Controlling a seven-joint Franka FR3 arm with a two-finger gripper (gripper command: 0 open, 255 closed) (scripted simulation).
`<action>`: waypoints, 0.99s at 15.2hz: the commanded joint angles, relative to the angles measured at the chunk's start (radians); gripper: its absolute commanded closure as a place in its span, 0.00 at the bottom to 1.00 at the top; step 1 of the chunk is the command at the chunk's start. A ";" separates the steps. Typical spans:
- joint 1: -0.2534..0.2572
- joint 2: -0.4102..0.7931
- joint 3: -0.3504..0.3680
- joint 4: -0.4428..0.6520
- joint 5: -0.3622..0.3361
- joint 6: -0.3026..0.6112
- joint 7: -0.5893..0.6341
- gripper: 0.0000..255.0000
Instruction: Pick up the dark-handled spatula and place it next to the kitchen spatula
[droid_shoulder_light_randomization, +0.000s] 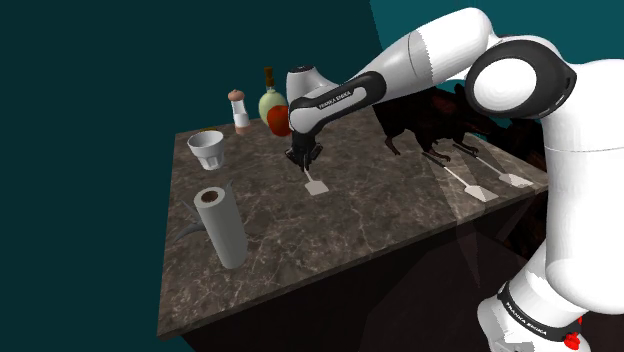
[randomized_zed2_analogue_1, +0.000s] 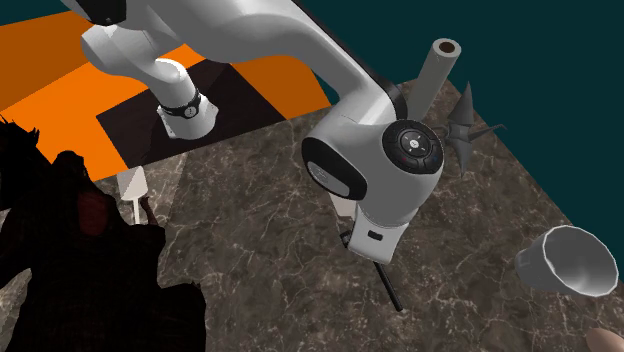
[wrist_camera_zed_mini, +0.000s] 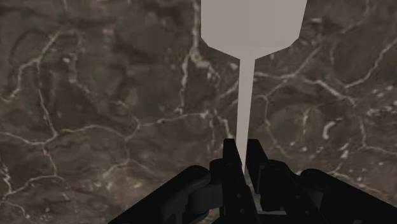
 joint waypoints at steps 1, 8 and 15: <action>0.000 -0.006 0.001 0.005 0.002 -0.011 -0.001 1.00; -0.002 -0.042 0.006 0.046 0.012 -0.088 -0.010 1.00; -0.003 -0.069 0.010 0.100 0.020 -0.169 -0.017 1.00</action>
